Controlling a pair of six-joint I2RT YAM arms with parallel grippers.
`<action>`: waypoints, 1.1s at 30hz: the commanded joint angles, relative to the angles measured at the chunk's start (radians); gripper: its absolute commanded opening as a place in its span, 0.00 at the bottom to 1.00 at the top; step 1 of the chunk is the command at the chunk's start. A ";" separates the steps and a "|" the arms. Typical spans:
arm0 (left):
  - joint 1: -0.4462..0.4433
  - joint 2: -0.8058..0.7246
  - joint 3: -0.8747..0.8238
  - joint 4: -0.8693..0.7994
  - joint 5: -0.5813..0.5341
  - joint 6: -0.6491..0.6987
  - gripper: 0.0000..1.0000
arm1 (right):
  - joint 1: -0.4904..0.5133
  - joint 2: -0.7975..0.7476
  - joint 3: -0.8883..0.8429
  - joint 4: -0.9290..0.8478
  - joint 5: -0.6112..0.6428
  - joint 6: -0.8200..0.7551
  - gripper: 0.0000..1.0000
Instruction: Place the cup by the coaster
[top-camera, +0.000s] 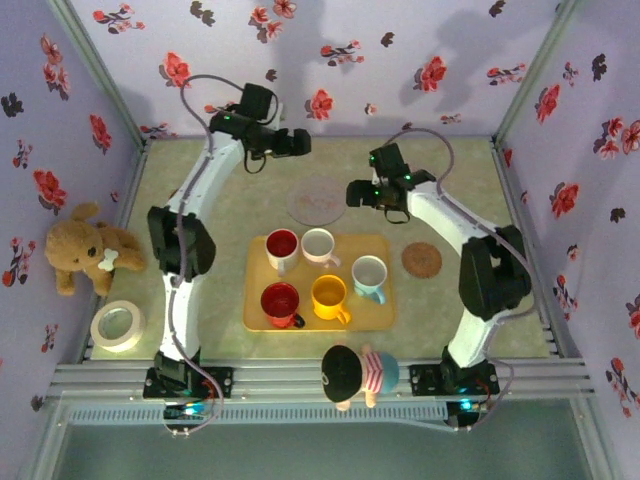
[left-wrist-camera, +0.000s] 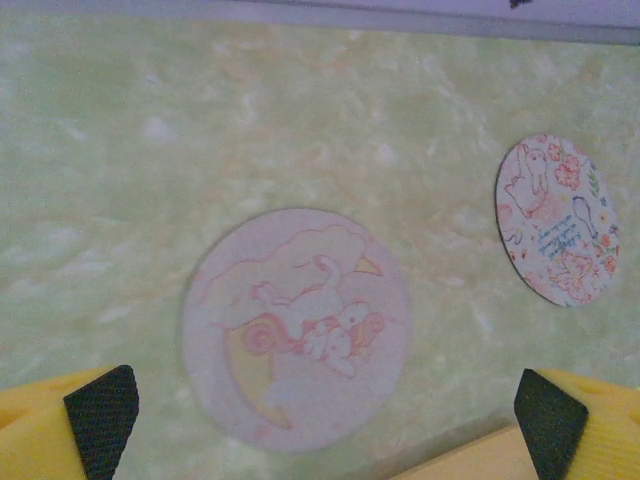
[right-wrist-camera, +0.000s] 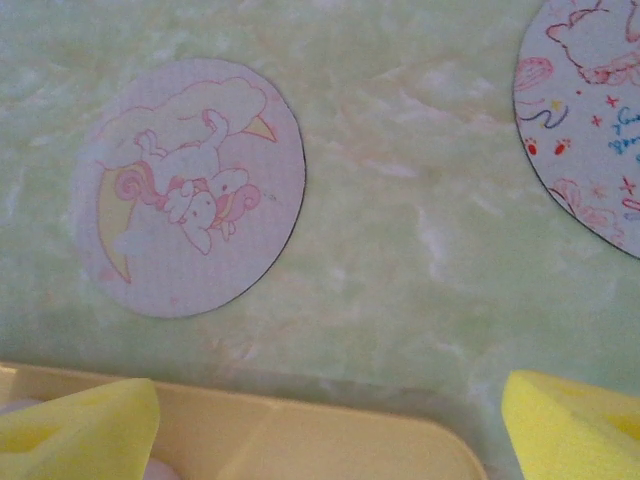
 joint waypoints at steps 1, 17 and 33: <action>0.011 -0.073 -0.087 -0.072 -0.061 0.063 1.00 | 0.022 0.089 0.094 -0.108 0.029 -0.026 0.86; 0.164 -0.434 -0.577 -0.047 -0.095 0.055 1.00 | 0.062 0.453 0.393 -0.172 0.057 0.007 0.80; 0.218 -0.510 -0.696 -0.041 -0.095 0.040 1.00 | 0.083 0.664 0.585 -0.237 -0.010 0.016 0.50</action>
